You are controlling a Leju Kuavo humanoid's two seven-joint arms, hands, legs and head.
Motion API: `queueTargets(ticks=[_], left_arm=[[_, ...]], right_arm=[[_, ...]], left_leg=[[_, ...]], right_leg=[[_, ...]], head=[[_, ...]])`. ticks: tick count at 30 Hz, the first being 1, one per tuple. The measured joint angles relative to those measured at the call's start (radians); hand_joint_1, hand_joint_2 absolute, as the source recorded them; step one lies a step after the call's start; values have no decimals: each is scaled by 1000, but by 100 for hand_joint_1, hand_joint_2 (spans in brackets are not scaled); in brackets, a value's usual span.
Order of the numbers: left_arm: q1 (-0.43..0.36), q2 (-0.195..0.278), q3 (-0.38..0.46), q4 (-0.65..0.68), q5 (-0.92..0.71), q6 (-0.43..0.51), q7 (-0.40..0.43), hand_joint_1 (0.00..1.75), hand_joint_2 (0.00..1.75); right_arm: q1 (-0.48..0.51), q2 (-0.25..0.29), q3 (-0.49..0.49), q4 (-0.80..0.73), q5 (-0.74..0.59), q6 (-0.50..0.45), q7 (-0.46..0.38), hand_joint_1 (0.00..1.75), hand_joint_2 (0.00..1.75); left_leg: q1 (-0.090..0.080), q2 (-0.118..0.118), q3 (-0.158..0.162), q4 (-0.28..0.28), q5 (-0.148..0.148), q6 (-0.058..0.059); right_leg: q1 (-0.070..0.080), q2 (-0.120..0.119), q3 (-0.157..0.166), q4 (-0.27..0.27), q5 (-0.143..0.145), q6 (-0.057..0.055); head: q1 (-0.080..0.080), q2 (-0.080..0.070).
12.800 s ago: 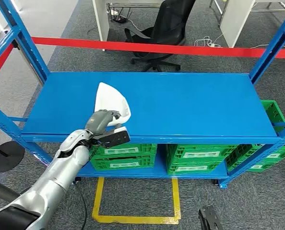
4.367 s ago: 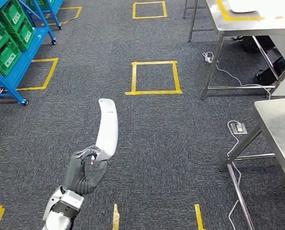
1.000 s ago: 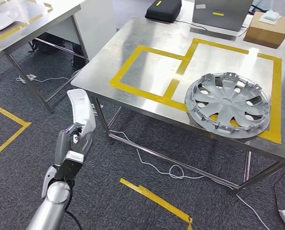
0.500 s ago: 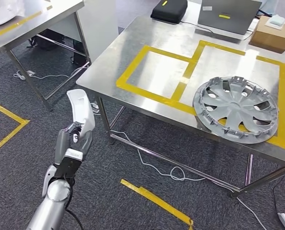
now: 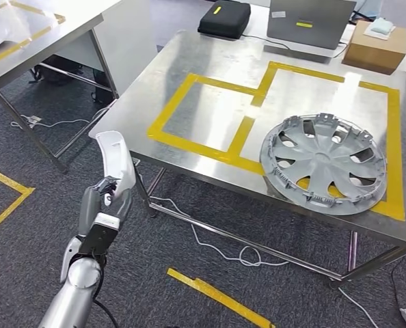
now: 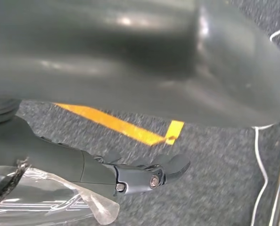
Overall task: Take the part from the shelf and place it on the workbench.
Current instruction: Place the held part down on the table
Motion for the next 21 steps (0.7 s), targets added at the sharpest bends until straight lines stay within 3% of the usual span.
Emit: queueTargets(ticks=[2, 3, 5, 7, 9, 11, 13, 14, 15, 16, 18, 19, 21], left_arm=[[-1, 0, 0, 4, -2, -1, 0, 175, 175], [-3, -1, 0, 5, -3, -2, 0, 175, 175], [-4, -2, 0, 8, -3, -2, 0, 175, 175], [-4, -3, 0, 9, -3, -2, 0, 175, 175], [-7, -4, 0, 9, -3, -2, 0, 175, 175], [-7, -6, -1, 11, -5, -2, 0, 175, 175], [-4, -7, -1, 13, -9, -2, 1, 175, 175], [-3, -7, -1, 15, -11, -2, 1, 175, 175], [-2, -8, -1, 16, -14, -3, 1, 175, 175], [-2, -8, -1, 17, -16, -3, 2, 175, 175], [-2, -8, -2, 20, -18, -4, 2, 175, 175], [-3, -8, -2, 21, -20, -5, 2, 175, 175], [-4, -8, -4, 23, -24, -7, 3, 175, 175]], right_arm=[[0, 1, 0, 0, 1, 0, 0, 0, 0], [-1, 1, 0, 1, 2, 0, 0, 0, 0], [-2, 1, 0, 1, 2, 0, 0, 0, 0], [-3, 1, 0, 1, 2, 0, -1, 0, 0], [-7, 0, 0, 1, 2, 0, -1, 0, 0], [-9, 0, 1, 1, 2, 1, -1, 0, 0], [-4, 0, 0, 1, 3, 0, -1, 0, 0], [-2, 0, 0, 1, 4, 0, -1, 0, 0], [0, 0, 0, 1, 5, 0, -1, 0, 0], [1, 0, 0, 1, 6, 0, -2, 0, 0], [2, 0, 0, 1, 8, 0, -1, 0, 0], [2, 0, 0, 1, 9, 0, -1, 0, 0], [1, 0, 0, 1, 10, 0, -2, 0, 0]], left_leg=[[-5, -1, 40, -117, 68, 14], [-9, -2, 55, -154, 72, 21], [-13, -5, 68, -184, 53, 34], [-9, -8, 87, -201, 44, 44], [-4, -8, 110, -212, 38, 52], [-4, -8, 124, -215, 25, 57], [-5, -8, 144, -215, 6, 57], [-6, -8, 158, -215, -4, 56], [-6, -8, 175, -215, -17, 54], [-6, -7, 190, -216, -29, 52], [-8, -3, 214, -215, -52, 42], [-9, 0, 220, -214, -59, 36], [-10, 4, 227, -211, -65, 25]], right_leg=[[0, 4, 16, -2, -20, 9], [-1, 4, 18, -4, -27, 15], [-1, 2, 26, -6, -28, 30], [-1, -2, 28, 5, -29, 41], [-1, -4, -17, 84, -45, 47], [-1, -5, -108, 218, -88, 50], [-1, -5, -180, 282, -115, 53], [-1, -5, -190, 261, -98, 53], [-1, -7, -184, 208, -56, 51], [0, -13, -172, 140, 3, 47], [7, -28, -152, 46, 80, 35], [10, -31, -149, 32, 94, 29], [12, -23, -139, 32, 91, 15]], head=[[1, 0], [2, 0], [2, 0], [3, 0], [6, 0], [8, 0], [8, 0], [8, 0], [9, 0], [9, 0], [7, 0], [6, 0], [4, 0]])
